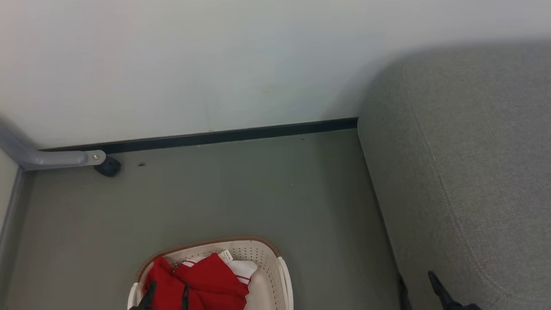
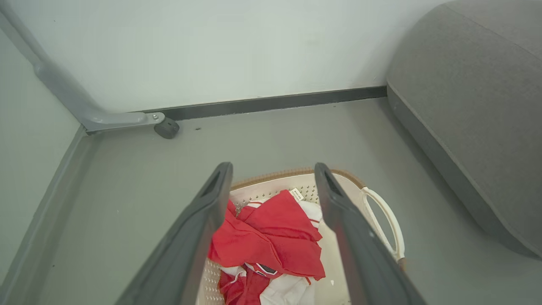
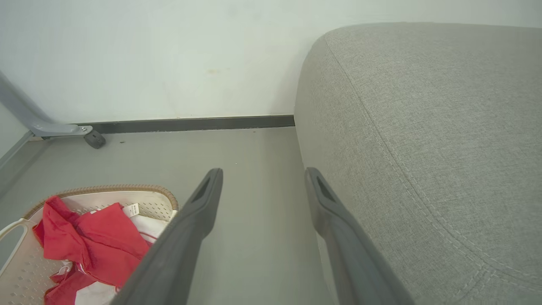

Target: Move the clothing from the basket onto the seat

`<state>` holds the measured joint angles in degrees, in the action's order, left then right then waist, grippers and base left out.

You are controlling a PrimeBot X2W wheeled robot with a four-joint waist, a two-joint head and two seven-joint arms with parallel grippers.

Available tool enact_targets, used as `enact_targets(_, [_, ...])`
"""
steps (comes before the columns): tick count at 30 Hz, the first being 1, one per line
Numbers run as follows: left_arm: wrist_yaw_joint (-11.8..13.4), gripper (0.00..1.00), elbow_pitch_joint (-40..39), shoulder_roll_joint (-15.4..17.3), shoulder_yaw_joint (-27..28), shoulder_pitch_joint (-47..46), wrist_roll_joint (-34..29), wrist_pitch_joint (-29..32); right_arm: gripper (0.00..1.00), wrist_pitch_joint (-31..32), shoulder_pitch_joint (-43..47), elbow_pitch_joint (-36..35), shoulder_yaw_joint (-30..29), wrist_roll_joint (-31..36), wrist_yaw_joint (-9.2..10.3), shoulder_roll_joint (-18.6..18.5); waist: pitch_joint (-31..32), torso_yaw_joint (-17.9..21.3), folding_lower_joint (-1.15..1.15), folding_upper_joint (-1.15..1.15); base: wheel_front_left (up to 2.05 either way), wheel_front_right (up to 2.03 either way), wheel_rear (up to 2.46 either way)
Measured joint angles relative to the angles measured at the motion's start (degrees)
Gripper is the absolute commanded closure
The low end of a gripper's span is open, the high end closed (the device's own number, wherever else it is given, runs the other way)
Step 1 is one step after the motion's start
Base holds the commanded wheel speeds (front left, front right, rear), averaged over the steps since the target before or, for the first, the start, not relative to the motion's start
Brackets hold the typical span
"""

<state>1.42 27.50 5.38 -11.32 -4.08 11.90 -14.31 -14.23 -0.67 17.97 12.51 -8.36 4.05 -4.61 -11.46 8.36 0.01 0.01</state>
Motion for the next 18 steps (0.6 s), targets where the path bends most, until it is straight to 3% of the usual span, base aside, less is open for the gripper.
enact_targets(12, [-3.0,0.0,10.2,2.8,-1.9,-9.1,-2.3,2.8,0.0,0.0,-2.8,-3.4,2.0,1.4,0.32,0.8,-10.1,3.7,0.01,0.0,0.0,0.0,0.0])
enact_targets(18, [-5.5,0.0,13.8,2.1,-0.1,-15.0,0.4,5.4,0.0,0.0,-4.3,-4.8,3.6,1.8,0.54,1.4,-15.4,5.1,0.01,0.01,0.0,0.0,0.0])
